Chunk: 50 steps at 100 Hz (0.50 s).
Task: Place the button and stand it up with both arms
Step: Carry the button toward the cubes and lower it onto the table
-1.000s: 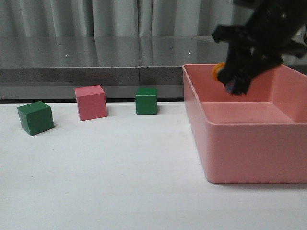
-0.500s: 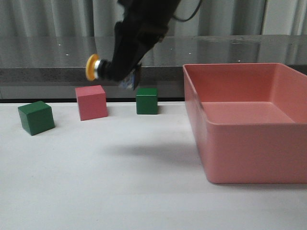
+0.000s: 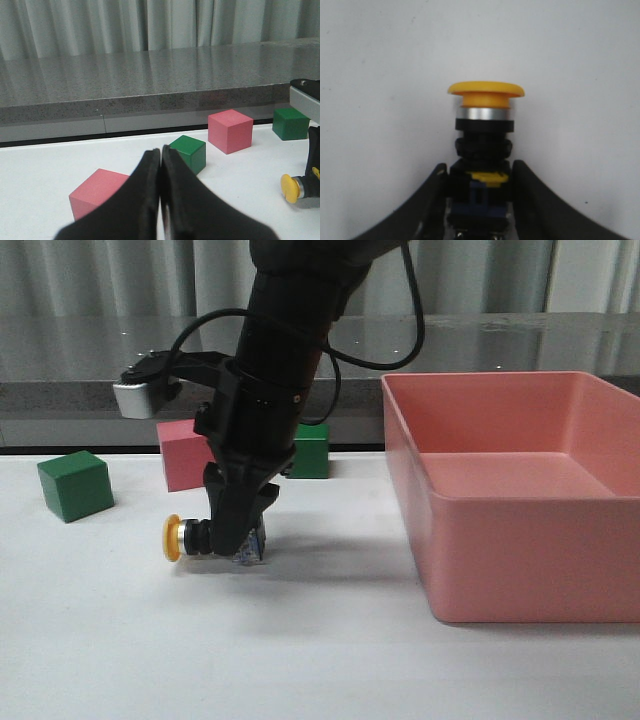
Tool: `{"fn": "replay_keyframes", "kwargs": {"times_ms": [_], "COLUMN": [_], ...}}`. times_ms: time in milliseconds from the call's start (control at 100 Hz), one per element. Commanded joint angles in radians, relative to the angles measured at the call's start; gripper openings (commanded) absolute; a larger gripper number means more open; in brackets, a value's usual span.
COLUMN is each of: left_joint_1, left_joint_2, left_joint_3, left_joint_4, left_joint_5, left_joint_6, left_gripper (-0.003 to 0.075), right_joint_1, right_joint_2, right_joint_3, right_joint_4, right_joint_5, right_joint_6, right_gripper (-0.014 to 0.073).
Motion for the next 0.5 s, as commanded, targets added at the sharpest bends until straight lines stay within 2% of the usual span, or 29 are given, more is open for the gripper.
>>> {"fn": "replay_keyframes", "kwargs": {"times_ms": [0,80,200,270,360,490], "left_joint_1": [-0.008,-0.008,-0.008,-0.008,-0.008,-0.008], "left_joint_2": [-0.032,-0.032,-0.032,-0.032,-0.032,-0.032], "left_joint_3": [0.044,0.044,0.044,0.044,0.044,0.044], "left_joint_4": [0.002,0.002,0.002,0.002,0.002,0.002], "left_joint_5": [-0.074,-0.074,-0.074,-0.074,-0.074,-0.074], "left_joint_6": [-0.009,-0.009,-0.009,-0.009,-0.009,-0.009], "left_gripper": [-0.0020,-0.0020,-0.0020,-0.0020,-0.0020,-0.0020], "right_joint_1": [-0.001,-0.001,-0.001,-0.001,-0.001,-0.001], "right_joint_2": [-0.066,-0.066,-0.066,-0.066,-0.074,-0.108], "right_joint_3": [-0.036,-0.036,-0.036,-0.036,-0.037,-0.072], "right_joint_4": [0.015,0.022,0.034,0.036,0.036,0.035], "right_joint_5": [-0.022,-0.023,-0.027,-0.027,-0.020,0.037], "right_joint_6": [-0.012,-0.012,-0.011,-0.011,0.004,0.077], "right_gripper": [0.0000,0.0129,0.0423,0.0532,0.0550,0.0486]}}
